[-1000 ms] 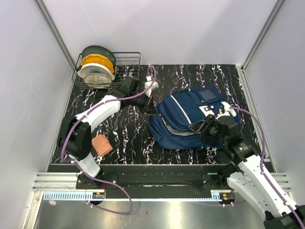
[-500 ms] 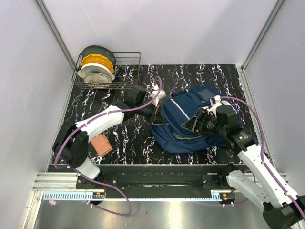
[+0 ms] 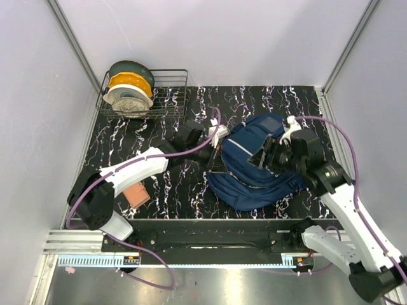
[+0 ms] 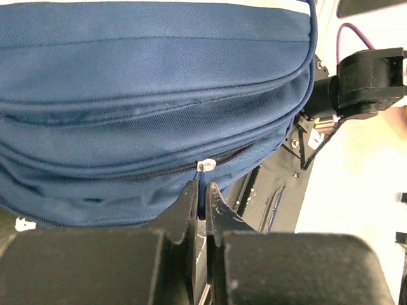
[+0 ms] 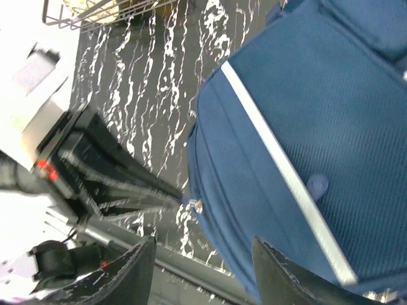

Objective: Pack the student bag
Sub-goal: Zip the student bag at the center of the board.

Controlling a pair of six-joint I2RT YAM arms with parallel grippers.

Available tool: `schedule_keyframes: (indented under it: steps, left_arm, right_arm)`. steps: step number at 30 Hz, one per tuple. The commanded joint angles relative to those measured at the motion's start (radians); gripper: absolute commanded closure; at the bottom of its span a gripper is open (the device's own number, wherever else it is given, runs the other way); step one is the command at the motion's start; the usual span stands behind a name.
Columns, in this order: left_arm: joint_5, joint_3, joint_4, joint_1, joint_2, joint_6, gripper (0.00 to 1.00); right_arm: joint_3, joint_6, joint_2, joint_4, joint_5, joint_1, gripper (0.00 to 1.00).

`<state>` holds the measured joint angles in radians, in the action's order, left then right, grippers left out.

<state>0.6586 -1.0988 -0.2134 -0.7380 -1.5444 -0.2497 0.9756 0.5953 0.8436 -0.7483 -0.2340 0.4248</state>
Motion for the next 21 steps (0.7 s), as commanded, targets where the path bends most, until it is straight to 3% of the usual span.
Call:
schedule_keyframes:
  steps: [1,5,10,14,21]
  left_arm:
    - [-0.141,0.034,0.062,0.018,0.119,-0.026,1.0]
    - [-0.151,0.077,0.068,0.061,0.17,-0.037,1.0]
    - [-0.135,0.074,0.063,0.075,0.184,-0.029,1.0]
    - [-0.136,0.074,0.069,0.074,0.179,-0.036,1.0]
    - [-0.143,0.073,0.071,0.074,0.194,-0.04,1.0]
  right_arm:
    - [0.083,-0.126,0.144,0.115,0.081,0.0,0.33]
    - [0.146,-0.181,0.302,0.127,0.039,0.005,0.34]
    - [0.158,-0.196,0.386,0.176,0.056,0.086,0.33]
    - [0.192,-0.195,0.452,0.19,0.192,0.193,0.26]
    - [0.258,-0.172,0.595,0.175,0.441,0.249,0.25]
